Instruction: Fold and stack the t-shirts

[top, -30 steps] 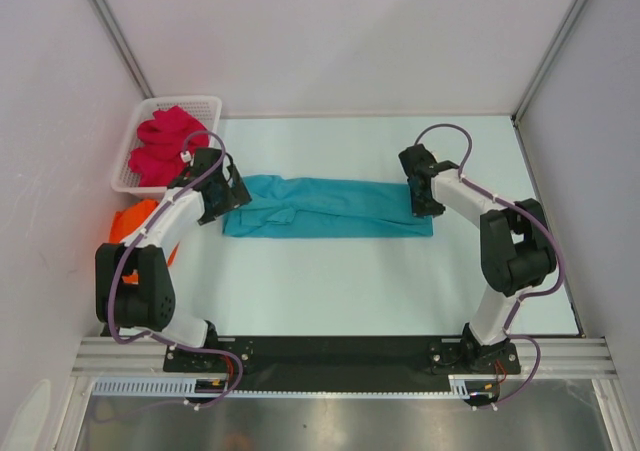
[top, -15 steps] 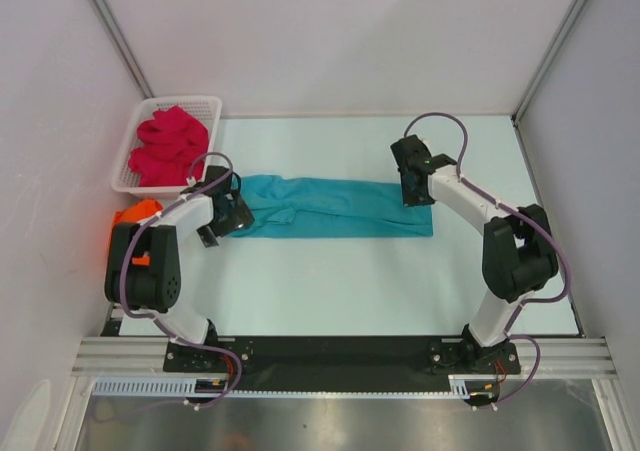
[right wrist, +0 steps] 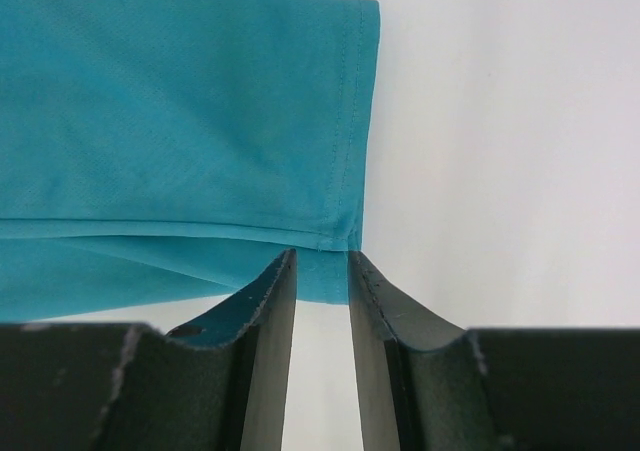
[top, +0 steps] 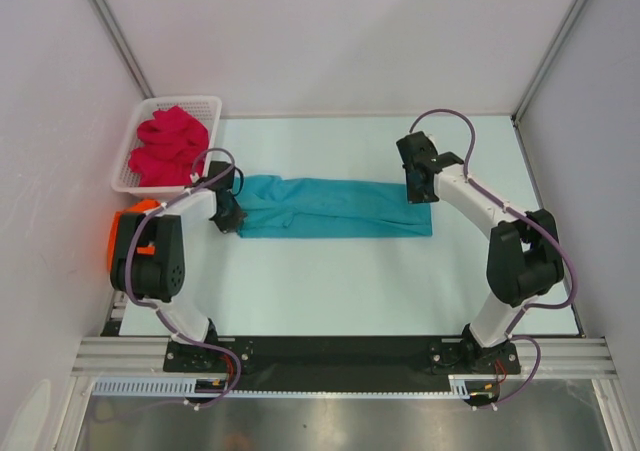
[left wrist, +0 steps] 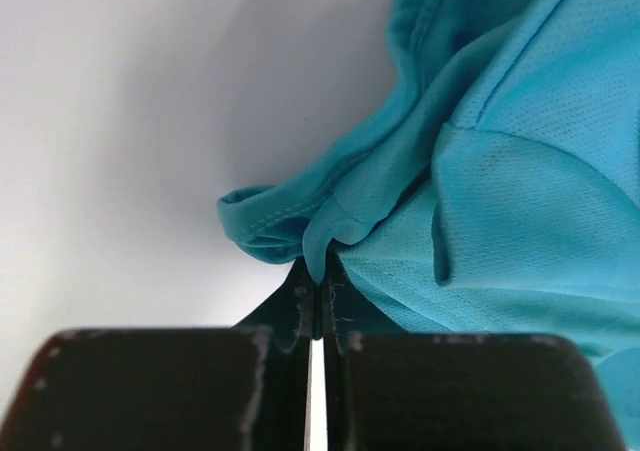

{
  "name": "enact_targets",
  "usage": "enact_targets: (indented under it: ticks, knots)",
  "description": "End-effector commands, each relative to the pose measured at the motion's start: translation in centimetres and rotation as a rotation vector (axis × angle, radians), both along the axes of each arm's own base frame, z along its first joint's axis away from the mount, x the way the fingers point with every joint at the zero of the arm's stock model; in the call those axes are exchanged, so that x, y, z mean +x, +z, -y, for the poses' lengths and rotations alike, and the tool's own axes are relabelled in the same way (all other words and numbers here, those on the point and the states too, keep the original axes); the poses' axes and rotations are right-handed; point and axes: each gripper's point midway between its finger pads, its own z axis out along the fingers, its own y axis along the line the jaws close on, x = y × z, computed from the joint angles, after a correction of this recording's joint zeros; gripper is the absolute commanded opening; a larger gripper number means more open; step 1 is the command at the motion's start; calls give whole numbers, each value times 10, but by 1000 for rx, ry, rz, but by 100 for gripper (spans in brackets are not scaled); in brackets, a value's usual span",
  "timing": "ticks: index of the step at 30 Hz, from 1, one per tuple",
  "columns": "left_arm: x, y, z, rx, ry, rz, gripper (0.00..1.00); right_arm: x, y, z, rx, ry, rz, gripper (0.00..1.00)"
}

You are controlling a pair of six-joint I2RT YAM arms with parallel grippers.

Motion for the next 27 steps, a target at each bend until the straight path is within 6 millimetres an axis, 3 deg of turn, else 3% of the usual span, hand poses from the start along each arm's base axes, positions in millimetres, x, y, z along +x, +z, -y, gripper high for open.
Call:
enact_targets:
  ticks: [1,10,13,15,16,19,23,26,27]
  knots:
    - [18,13,-9,16,42,27,0,4,30,1,14,5,64,32]
    - [34,59,-51,95,114,92,0,4,37,0,28,3,80,31]
    - [53,73,-63,100,105,105,0,5,37,-5,38,9,79,31]
    - [57,62,-63,97,89,42,1,5,37,-7,41,14,78,32]
    - [67,68,-63,99,81,55,1,5,36,-7,44,13,75,32]
    - [73,54,-62,91,73,20,2,5,37,-9,48,16,77,33]
    - [74,51,-61,87,68,22,6,5,34,-7,41,14,70,33]
    - [72,54,-61,89,66,33,11,5,32,-7,43,16,67,33]
    - [70,54,-61,89,67,33,24,6,32,-8,44,17,67,33]
